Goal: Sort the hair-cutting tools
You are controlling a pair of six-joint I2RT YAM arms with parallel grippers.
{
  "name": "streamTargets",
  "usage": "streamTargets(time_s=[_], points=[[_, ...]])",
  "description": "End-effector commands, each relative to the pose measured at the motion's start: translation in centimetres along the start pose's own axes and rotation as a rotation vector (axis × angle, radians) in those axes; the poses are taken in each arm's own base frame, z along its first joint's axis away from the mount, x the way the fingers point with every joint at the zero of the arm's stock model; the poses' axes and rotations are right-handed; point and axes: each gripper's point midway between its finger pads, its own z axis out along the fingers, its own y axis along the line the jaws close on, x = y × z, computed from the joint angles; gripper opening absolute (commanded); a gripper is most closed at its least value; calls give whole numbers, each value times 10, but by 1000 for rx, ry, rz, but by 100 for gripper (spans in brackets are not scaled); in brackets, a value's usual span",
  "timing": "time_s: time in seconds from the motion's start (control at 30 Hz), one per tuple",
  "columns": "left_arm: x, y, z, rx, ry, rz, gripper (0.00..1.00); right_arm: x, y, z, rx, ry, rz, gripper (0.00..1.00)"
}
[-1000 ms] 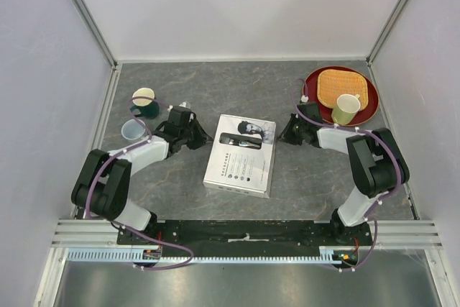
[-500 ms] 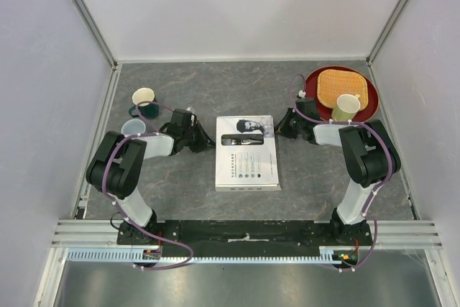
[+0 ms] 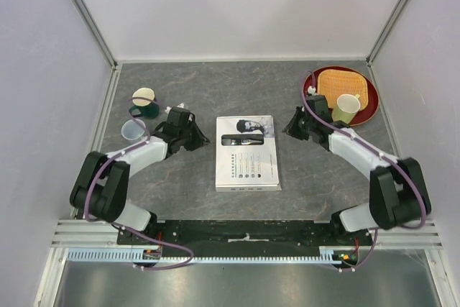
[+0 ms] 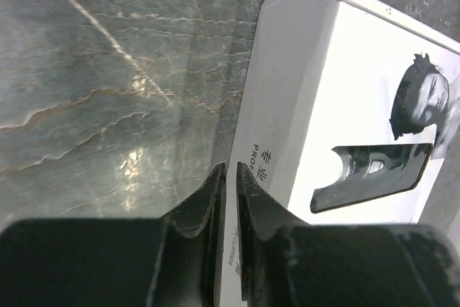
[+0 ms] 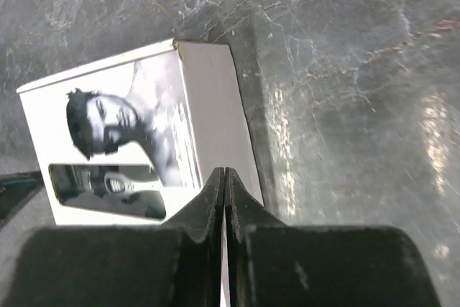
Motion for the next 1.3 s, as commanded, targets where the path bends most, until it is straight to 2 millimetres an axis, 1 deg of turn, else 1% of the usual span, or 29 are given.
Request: streamTargets(time_s=[0.0,0.03,0.07,0.13,0.17,0.2,0.23,0.3,0.33,0.4,0.47,0.5,0.8,0.97,1.0,1.1,1.27], points=[[6,20,-18,-95,-2,33,17,35,-29,-42,85,82,-110,5],[11,20,-20,-88,16,33,17,41,-32,-48,85,95,-124,6],[16,22,-21,-90,36,37,17,44,-29,-59,61,93,-130,6],[29,22,-25,-89,79,46,17,67,-39,-66,60,156,-132,6],[35,24,-27,-90,96,50,17,76,-35,-72,20,178,-127,6],[40,24,-28,-87,110,53,17,83,-36,-73,9,194,-121,6],[50,20,-29,-69,139,62,17,100,-40,-73,6,234,-118,6],[65,20,-30,-61,181,62,16,118,-33,-75,-40,278,-121,6],[77,17,-30,-51,213,81,15,129,-37,-74,-37,305,-119,5],[91,24,-31,-83,245,91,14,143,-39,-75,-40,339,-133,5],[105,32,-31,-116,270,104,12,148,-40,-74,-45,348,-130,5],[110,32,-31,-113,280,107,12,153,-42,-72,-55,351,-126,5],[130,40,-33,-130,334,108,11,167,-52,-62,-56,369,-109,6],[142,42,-36,-125,374,107,8,175,-49,-60,-85,396,-99,6],[144,42,-37,-124,378,109,8,176,-46,-60,-105,403,-95,6],[147,37,-39,-100,388,109,6,180,-41,-61,-136,427,-84,6],[150,14,-41,3,388,96,5,185,-31,-63,-184,447,-64,6]])
